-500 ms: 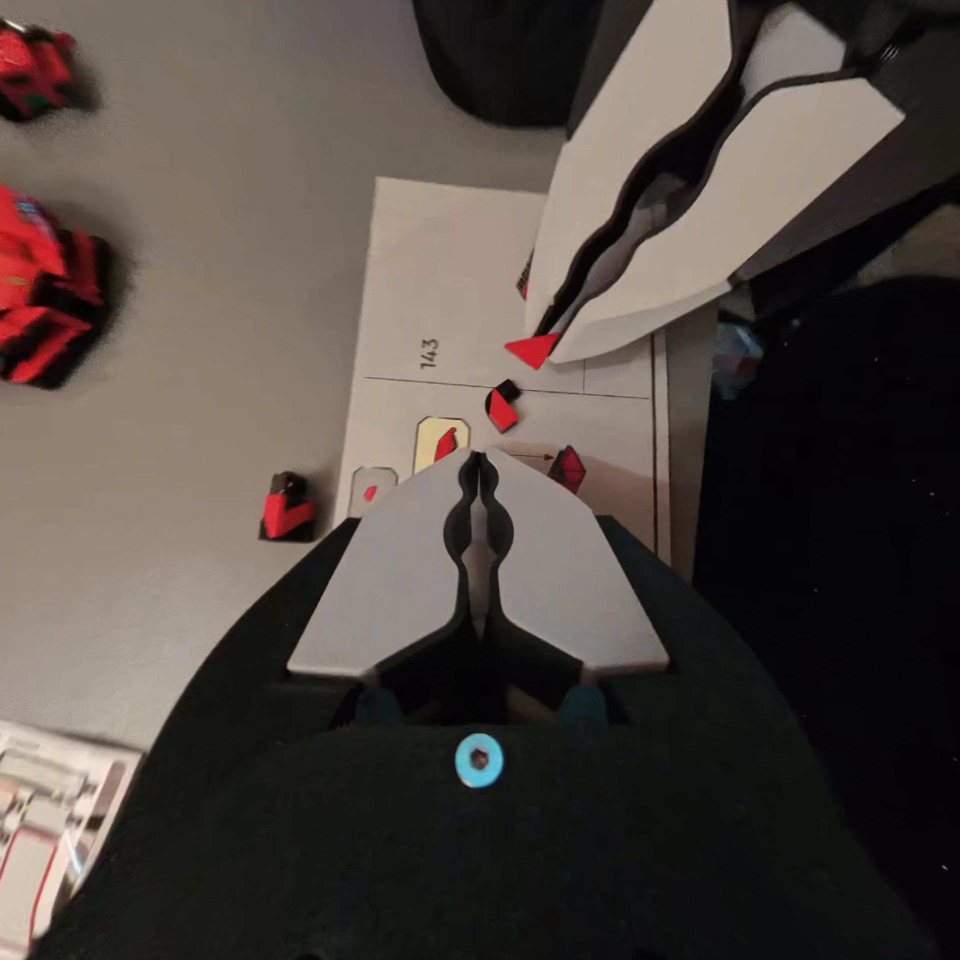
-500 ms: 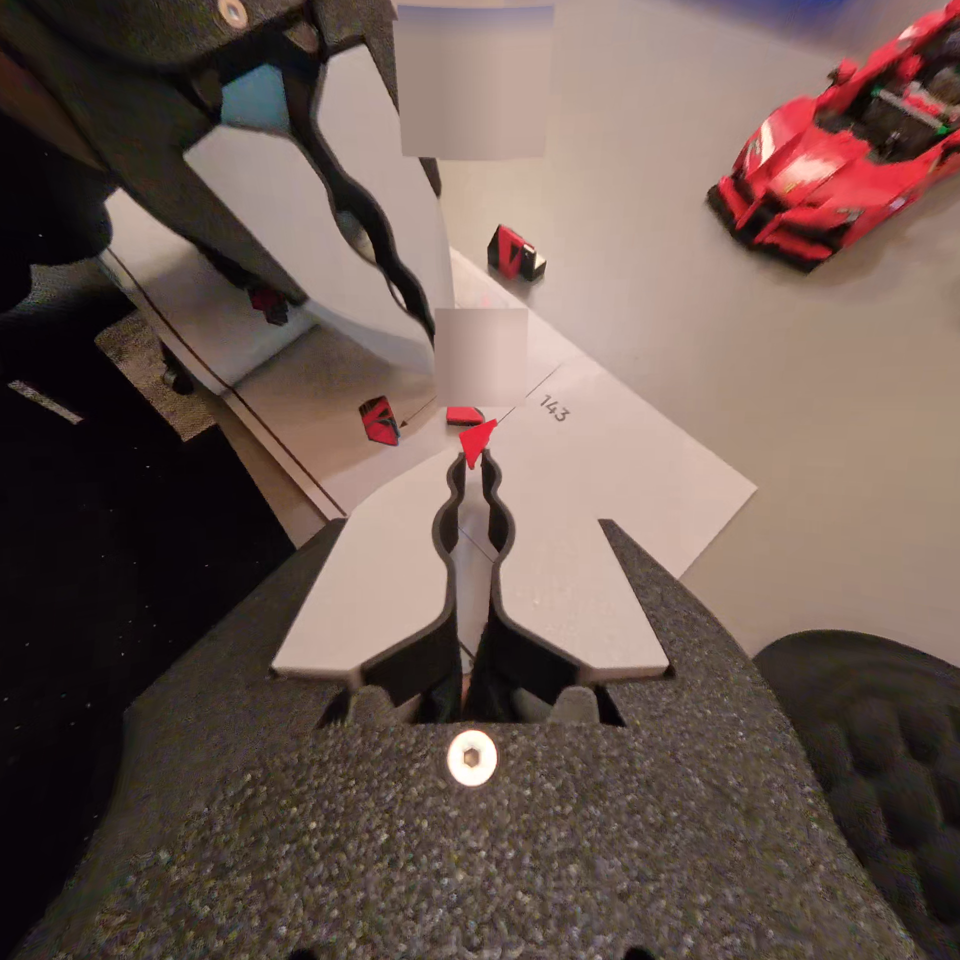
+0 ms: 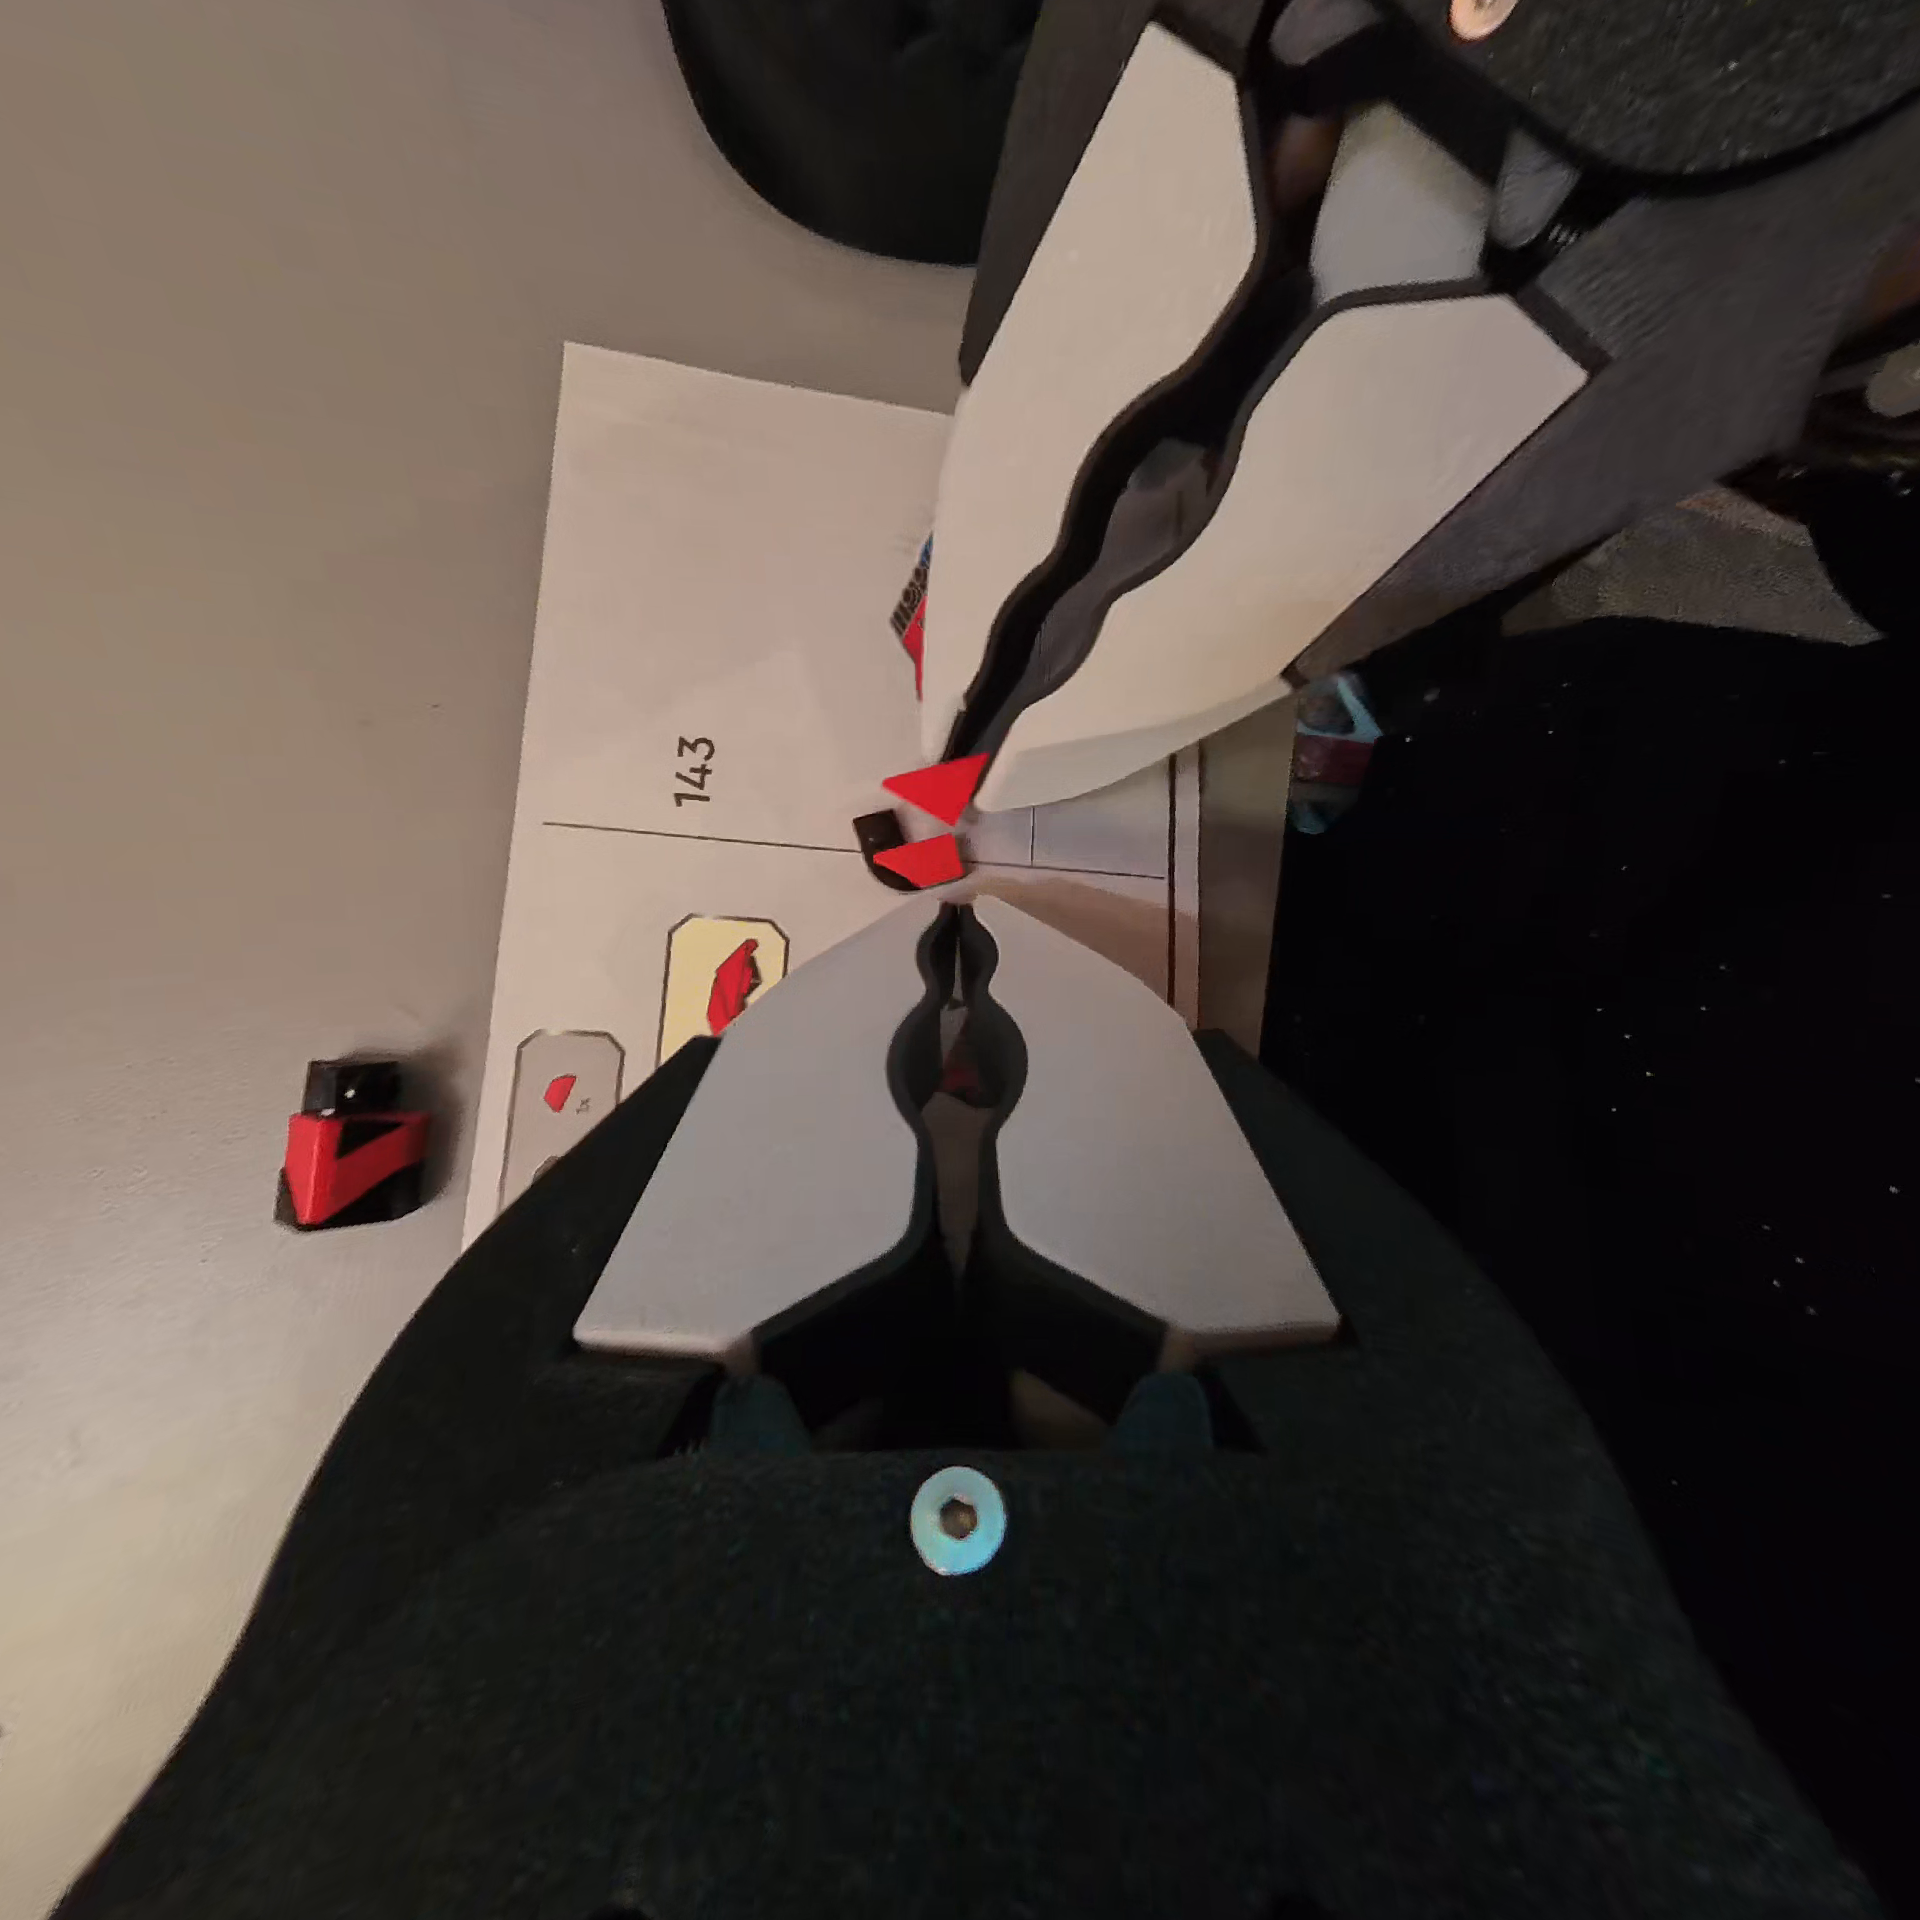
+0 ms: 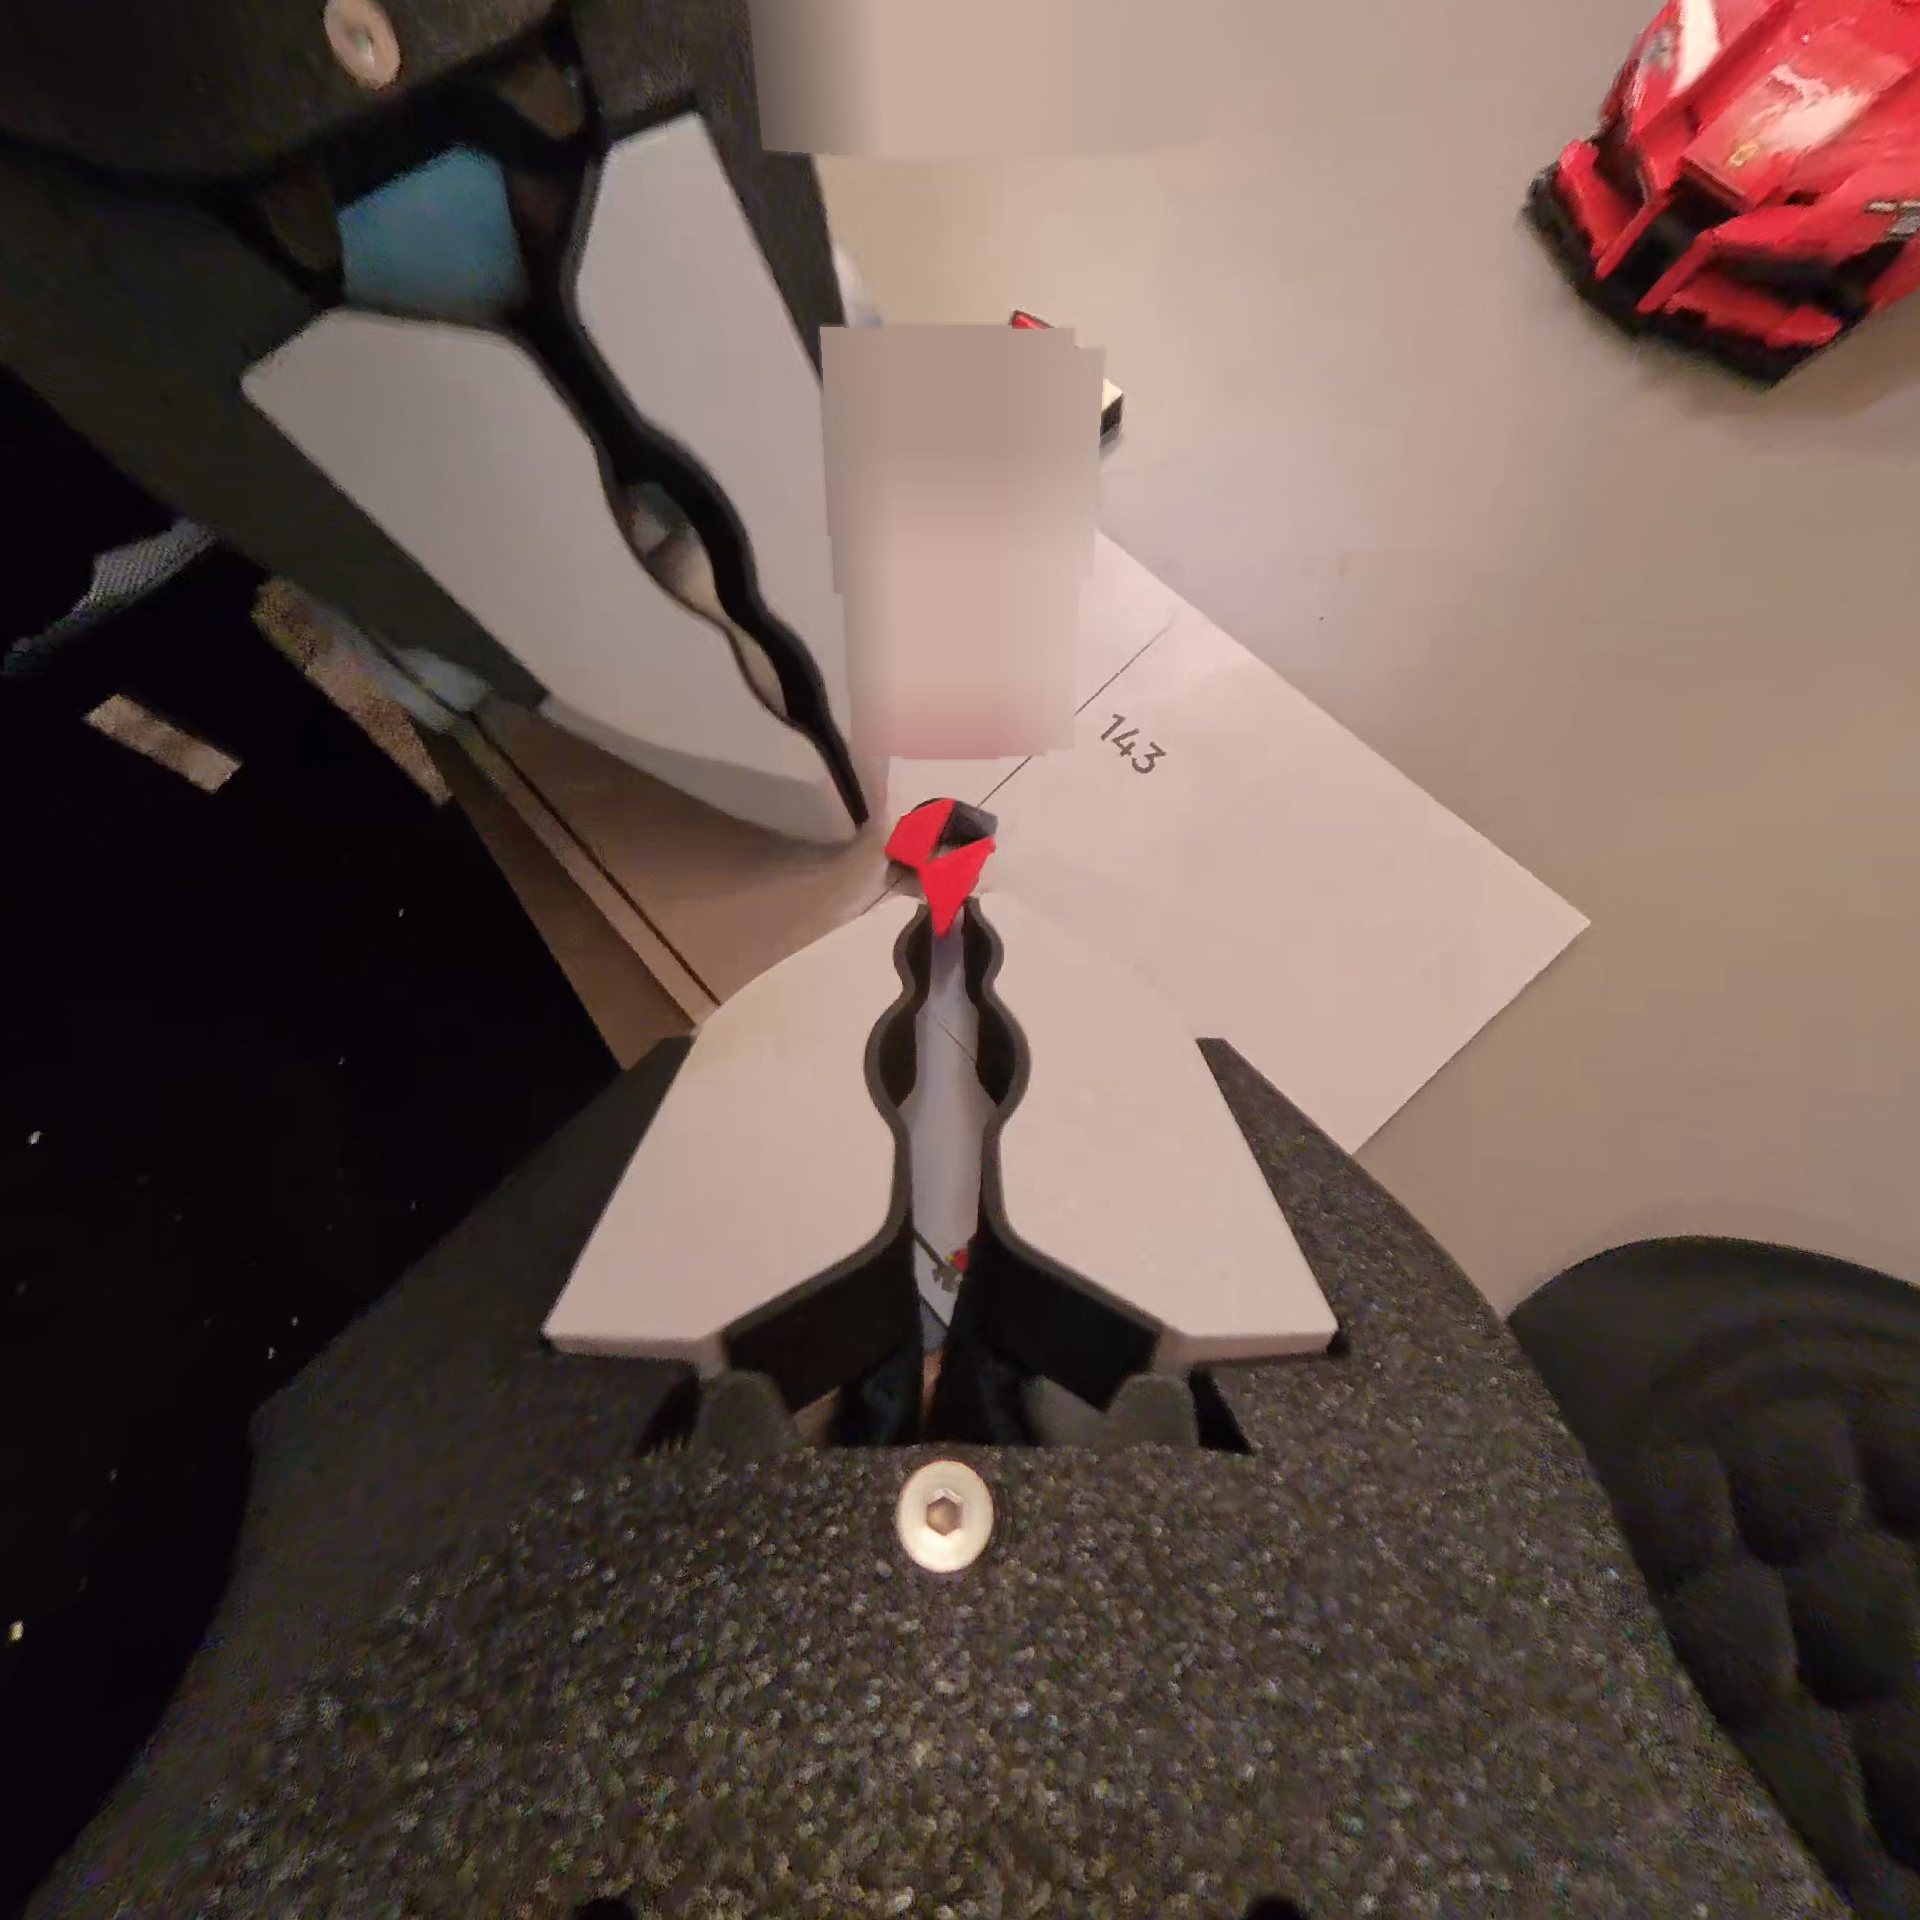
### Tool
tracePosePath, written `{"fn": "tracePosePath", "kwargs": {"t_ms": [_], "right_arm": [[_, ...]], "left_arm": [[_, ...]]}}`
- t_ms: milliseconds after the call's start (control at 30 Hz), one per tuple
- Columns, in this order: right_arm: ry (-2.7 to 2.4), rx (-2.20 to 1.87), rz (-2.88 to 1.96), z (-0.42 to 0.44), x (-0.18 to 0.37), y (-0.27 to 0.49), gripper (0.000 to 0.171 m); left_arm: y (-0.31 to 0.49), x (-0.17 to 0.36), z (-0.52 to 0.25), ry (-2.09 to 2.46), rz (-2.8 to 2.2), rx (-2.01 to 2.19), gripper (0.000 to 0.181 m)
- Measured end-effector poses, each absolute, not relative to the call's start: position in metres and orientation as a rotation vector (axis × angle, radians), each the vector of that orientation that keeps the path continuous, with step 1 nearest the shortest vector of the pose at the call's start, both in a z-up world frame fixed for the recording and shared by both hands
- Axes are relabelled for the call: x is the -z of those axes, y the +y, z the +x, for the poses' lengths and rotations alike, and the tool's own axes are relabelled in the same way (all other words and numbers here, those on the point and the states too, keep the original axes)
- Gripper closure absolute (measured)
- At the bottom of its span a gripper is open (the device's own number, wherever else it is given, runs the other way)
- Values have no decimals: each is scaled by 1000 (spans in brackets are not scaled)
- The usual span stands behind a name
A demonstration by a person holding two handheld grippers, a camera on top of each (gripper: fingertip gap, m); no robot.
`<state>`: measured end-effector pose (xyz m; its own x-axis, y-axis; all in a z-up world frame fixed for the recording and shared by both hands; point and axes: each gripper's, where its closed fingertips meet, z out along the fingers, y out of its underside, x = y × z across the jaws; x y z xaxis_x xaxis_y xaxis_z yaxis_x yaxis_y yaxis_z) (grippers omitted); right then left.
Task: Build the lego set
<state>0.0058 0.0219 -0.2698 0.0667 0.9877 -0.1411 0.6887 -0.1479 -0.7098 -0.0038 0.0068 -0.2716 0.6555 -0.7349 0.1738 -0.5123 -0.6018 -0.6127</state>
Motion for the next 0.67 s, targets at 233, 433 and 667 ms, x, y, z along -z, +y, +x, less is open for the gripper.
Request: {"fn": "tracePosePath", "kwargs": {"t_ms": [233, 433, 667], "right_arm": [[-2101, -874, -1540, 4, 253, 26, 165], [-2432, -975, -1378, 2, 263, 19, 165], [-2502, -1018, -1358, -1, 267, 26, 165]], "left_arm": [[-2, 250, -43, 864, -2292, 507, 180], [-13, 219, -99, 576, -2179, 504, 180], [-33, 217, -138, 417, -2151, 487, 180]]}}
